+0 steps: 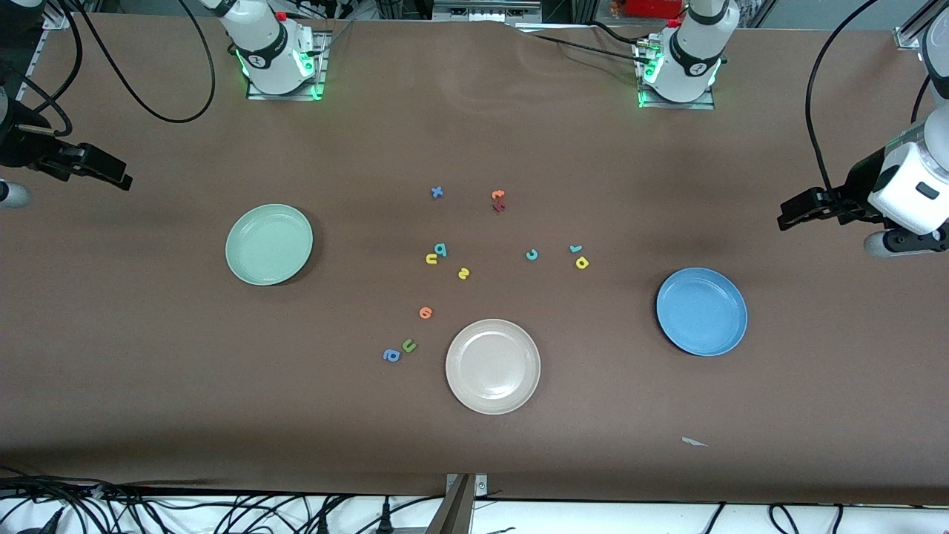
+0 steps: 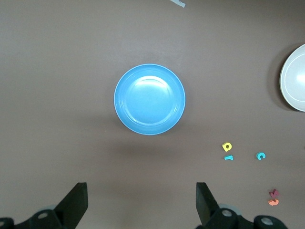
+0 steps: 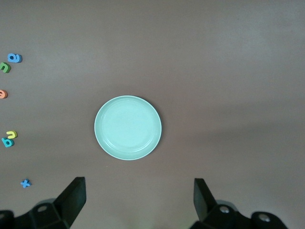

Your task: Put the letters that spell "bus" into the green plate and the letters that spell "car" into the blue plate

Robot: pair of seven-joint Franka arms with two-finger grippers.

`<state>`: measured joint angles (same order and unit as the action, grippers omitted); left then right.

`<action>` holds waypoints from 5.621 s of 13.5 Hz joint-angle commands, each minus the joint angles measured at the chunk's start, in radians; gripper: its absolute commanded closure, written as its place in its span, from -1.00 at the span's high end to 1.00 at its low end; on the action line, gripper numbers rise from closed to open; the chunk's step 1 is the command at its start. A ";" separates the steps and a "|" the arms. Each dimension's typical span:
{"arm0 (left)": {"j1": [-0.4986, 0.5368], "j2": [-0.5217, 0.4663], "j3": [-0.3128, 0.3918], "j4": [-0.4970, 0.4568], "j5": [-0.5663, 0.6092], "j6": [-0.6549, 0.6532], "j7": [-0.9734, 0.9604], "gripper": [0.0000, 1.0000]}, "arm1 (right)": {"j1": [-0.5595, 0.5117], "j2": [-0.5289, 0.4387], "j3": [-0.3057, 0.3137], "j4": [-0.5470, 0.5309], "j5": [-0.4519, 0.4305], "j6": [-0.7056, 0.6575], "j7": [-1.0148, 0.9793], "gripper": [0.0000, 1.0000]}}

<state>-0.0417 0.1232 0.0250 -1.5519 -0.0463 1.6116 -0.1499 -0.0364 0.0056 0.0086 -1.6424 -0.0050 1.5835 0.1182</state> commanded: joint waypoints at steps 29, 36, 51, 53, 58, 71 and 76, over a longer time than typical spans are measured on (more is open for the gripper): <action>-0.006 0.010 0.001 0.021 0.022 0.001 0.015 1.00 | 0.007 -0.016 -0.003 -0.013 -0.015 0.001 0.001 1.00; -0.006 0.010 0.001 0.023 0.022 0.001 0.015 1.00 | 0.007 -0.016 -0.003 -0.014 -0.013 0.001 0.001 1.00; -0.007 0.010 0.001 0.021 0.022 0.001 0.015 1.00 | 0.007 -0.016 -0.003 -0.014 -0.012 0.000 0.001 1.00; -0.007 0.010 0.001 0.021 0.022 0.001 0.015 1.00 | 0.007 -0.016 -0.003 -0.014 -0.012 0.000 0.000 1.00; -0.006 0.010 0.001 0.021 0.022 0.001 0.015 1.00 | 0.007 -0.016 -0.003 -0.014 -0.012 0.000 0.001 1.00; -0.007 0.016 0.001 0.024 0.022 0.001 0.015 1.00 | 0.007 -0.016 -0.004 -0.013 -0.013 0.000 0.000 1.00; -0.065 0.119 -0.005 0.032 0.019 -0.001 -0.016 1.00 | 0.012 -0.015 0.014 -0.016 -0.013 -0.007 0.003 1.00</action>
<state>-0.0620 0.1827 0.0227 -1.5524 -0.0463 1.6119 -0.1501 -0.0335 0.0057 0.0141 -1.6426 -0.0050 1.5829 0.1182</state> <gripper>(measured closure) 0.000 0.000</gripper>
